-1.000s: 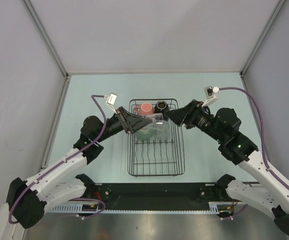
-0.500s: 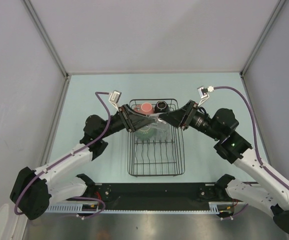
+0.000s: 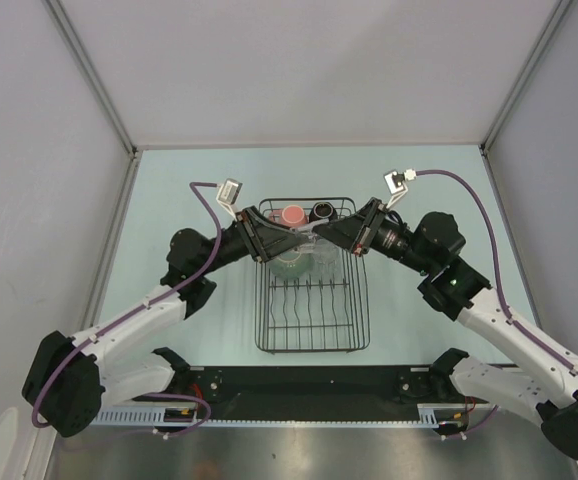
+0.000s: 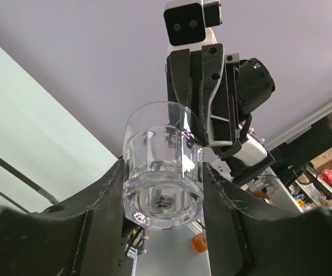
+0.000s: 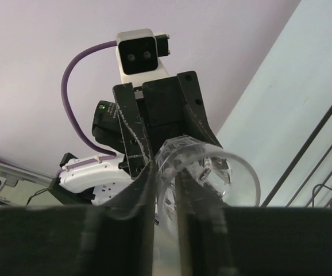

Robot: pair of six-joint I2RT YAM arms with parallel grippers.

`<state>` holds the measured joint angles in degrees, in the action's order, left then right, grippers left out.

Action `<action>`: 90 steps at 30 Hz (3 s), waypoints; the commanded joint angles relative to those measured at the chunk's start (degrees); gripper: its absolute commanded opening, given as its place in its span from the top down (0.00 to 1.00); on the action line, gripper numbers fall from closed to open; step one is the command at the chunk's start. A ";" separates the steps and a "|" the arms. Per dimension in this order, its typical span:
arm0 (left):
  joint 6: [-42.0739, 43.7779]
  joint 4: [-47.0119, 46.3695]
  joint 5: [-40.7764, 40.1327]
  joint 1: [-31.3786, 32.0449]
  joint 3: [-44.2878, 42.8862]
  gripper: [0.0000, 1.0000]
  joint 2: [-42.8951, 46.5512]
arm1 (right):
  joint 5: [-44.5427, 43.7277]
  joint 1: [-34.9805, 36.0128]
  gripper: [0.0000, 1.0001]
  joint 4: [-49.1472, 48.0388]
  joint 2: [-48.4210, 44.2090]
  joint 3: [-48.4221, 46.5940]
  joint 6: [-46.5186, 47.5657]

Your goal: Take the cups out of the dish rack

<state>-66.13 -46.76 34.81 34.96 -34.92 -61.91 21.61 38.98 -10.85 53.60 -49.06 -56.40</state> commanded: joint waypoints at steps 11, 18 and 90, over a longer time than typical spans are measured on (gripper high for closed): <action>2.93 6.49 4.13 0.46 -3.05 0.30 0.82 | -1.39 -0.57 1.00 4.51 -2.36 -0.68 3.40; 7.59 17.93 1.32 -0.77 -6.65 0.00 1.44 | -4.38 -1.80 1.00 14.27 -5.79 -4.63 7.35; 26.93 75.77 -40.26 -2.88 -13.34 0.00 7.50 | -44.46 -36.35 0.77 41.61 58.46 -32.77 24.41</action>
<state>-40.01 31.70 -7.16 32.42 -46.50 -54.41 -24.80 1.93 30.89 113.25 -84.14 -31.42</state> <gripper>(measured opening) 0.996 0.183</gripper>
